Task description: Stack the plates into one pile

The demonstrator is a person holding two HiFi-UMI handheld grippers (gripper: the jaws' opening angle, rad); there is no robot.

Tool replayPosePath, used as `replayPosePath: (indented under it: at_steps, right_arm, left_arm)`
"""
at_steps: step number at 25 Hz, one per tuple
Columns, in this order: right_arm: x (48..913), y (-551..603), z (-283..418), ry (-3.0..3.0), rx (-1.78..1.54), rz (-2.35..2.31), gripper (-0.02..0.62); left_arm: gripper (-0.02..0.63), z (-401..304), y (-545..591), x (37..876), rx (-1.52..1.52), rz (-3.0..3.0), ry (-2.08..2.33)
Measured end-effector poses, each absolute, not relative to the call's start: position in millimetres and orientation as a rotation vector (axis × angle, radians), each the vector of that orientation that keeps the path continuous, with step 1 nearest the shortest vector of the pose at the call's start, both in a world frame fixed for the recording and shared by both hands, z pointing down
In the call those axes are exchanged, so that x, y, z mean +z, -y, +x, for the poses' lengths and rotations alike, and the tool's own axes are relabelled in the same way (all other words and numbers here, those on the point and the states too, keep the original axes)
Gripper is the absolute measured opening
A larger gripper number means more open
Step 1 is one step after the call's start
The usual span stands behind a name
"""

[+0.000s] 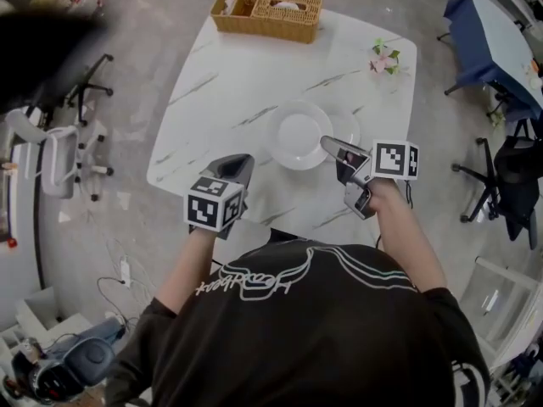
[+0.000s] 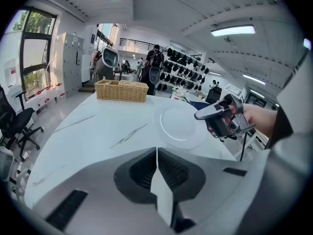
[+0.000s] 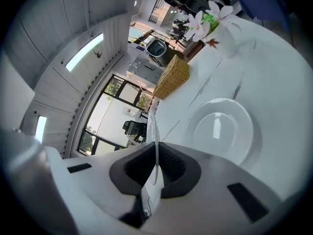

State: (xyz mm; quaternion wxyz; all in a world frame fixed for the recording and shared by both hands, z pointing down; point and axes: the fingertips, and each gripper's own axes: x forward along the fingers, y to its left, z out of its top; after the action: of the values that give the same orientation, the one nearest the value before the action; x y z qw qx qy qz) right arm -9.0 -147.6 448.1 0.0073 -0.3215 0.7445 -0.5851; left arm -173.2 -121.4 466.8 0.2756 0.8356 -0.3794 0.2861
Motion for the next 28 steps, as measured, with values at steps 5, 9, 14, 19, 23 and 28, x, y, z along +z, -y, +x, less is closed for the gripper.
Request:
replayPosePath:
  at_steps: [5,9,14,19,23,28]
  right_arm:
    - [453.4,148.3,28.4,-2.248,-1.816,-1.089,0.035]
    - [460.7,151.7,51.5,-2.196,-1.813,-1.142,0.035]
    - [476.9,157.6,71.8,-2.138,-1.829,-1.188,0.035]
    - [495.6,159.8,83.2,-2.085,-1.866,-1.232,0.037]
    - [503.9,161.9,87.2,-2.042,-1.881,-1.244,0.038]
    - [504.2,163.8,84.3,-2.094,-1.858,-1.211,0.040]
  left_arm:
    - [0.031,-148.8,120.4,469.4,0.796,2.274,0.966]
    - [0.031,-135.5,121.1,474.0,0.814,2.280,0.935]
    - [0.031,-123.5,123.1,480.9,0.840,2.280,0.908]
    - [0.031,-114.3,126.2,485.1,0.862,2.283,0.882]
    - [0.031,-108.1,127.9,485.5,0.870,2.290,0.866]
    - [0.031,-101.6,128.0,491.1,0.884,2.288,0.845]
